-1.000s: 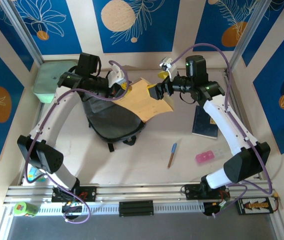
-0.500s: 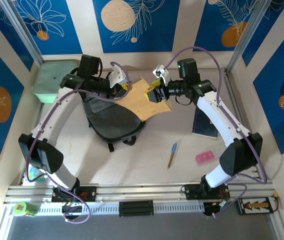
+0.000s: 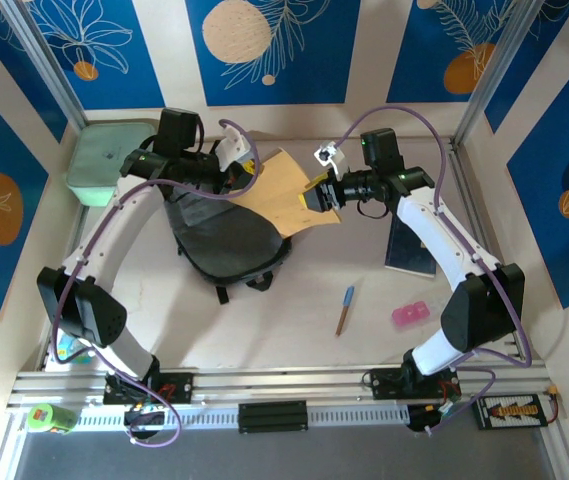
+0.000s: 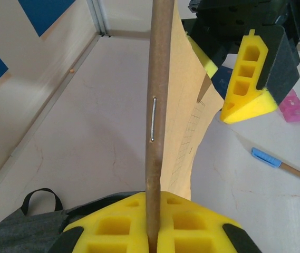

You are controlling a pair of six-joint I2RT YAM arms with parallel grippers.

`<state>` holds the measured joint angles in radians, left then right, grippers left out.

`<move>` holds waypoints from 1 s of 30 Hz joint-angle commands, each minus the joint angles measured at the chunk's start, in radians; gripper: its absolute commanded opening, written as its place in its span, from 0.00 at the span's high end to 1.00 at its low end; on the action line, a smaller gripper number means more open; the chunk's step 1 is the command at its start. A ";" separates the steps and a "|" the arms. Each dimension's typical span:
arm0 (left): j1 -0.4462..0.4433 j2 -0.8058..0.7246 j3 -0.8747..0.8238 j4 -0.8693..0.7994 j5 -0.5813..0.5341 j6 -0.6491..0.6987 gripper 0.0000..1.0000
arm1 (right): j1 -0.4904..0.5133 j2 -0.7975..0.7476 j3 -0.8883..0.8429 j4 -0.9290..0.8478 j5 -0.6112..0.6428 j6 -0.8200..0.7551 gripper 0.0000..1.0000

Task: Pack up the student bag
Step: Pick up the book from the center of the table.

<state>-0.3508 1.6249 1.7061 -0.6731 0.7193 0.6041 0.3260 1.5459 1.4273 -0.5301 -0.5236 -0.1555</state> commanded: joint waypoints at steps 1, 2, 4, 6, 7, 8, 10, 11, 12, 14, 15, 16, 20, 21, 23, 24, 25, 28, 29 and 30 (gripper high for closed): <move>0.018 -0.045 0.007 0.013 0.076 0.009 1.00 | -0.008 -0.020 -0.009 0.009 -0.003 0.008 0.48; 0.021 -0.046 0.007 0.012 0.084 0.004 1.00 | -0.009 -0.021 -0.017 0.009 -0.002 0.008 0.48; 0.031 -0.051 0.006 0.016 0.095 -0.008 1.00 | -0.015 -0.027 -0.039 0.014 -0.002 0.012 0.52; 0.047 -0.051 0.009 0.015 0.111 -0.022 1.00 | -0.023 -0.036 -0.063 0.027 -0.013 0.021 0.54; 0.057 -0.050 0.010 0.014 0.136 -0.030 1.00 | -0.028 -0.043 -0.077 0.038 -0.017 0.029 0.56; 0.068 -0.047 0.013 0.008 0.157 -0.035 1.00 | -0.031 -0.050 -0.087 0.048 -0.023 0.034 0.57; 0.082 -0.041 0.021 -0.010 0.182 -0.036 1.00 | -0.035 -0.060 -0.103 0.055 -0.046 0.037 0.62; 0.090 -0.038 0.021 -0.014 0.201 -0.039 1.00 | -0.037 -0.063 -0.104 0.052 -0.055 0.036 0.62; 0.097 -0.036 0.021 -0.013 0.216 -0.043 1.00 | -0.038 -0.063 -0.108 0.049 -0.063 0.033 0.64; 0.105 -0.037 0.013 -0.007 0.236 -0.047 1.00 | -0.041 -0.063 -0.106 0.040 -0.068 0.028 0.65; 0.108 -0.039 0.008 -0.003 0.246 -0.050 1.00 | -0.041 -0.060 -0.105 0.035 -0.069 0.028 0.67; 0.111 -0.040 0.006 0.004 0.260 -0.054 1.00 | -0.042 -0.056 -0.100 0.028 -0.073 0.025 0.70; 0.121 -0.043 -0.002 0.008 0.304 -0.056 1.00 | -0.037 -0.040 -0.080 0.010 -0.085 0.021 0.74; 0.120 -0.042 -0.002 0.009 0.304 -0.056 1.00 | -0.036 -0.038 -0.073 0.007 -0.088 0.019 0.78; 0.123 -0.044 -0.012 0.033 0.280 -0.075 0.95 | -0.035 -0.038 -0.065 0.004 -0.091 0.022 0.85; 0.127 -0.049 -0.027 0.062 0.250 -0.094 0.89 | -0.038 -0.040 -0.064 0.001 -0.094 0.025 0.89; 0.128 -0.056 -0.047 0.107 0.209 -0.130 0.78 | -0.042 -0.046 -0.063 0.003 -0.098 0.033 0.93; 0.130 -0.093 -0.149 0.280 -0.035 -0.279 0.35 | -0.060 -0.069 -0.076 -0.001 -0.107 0.079 1.00; 0.130 -0.107 -0.183 0.318 -0.129 -0.313 0.28 | -0.066 -0.078 -0.085 0.000 -0.113 0.098 1.00; 0.131 -0.124 -0.219 0.362 -0.227 -0.340 0.20 | -0.074 -0.094 -0.102 0.007 -0.116 0.125 1.00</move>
<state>-0.2371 1.5505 1.5486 -0.4831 0.7387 0.3927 0.2756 1.5135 1.3334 -0.5209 -0.5854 -0.0914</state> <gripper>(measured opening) 0.752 0.086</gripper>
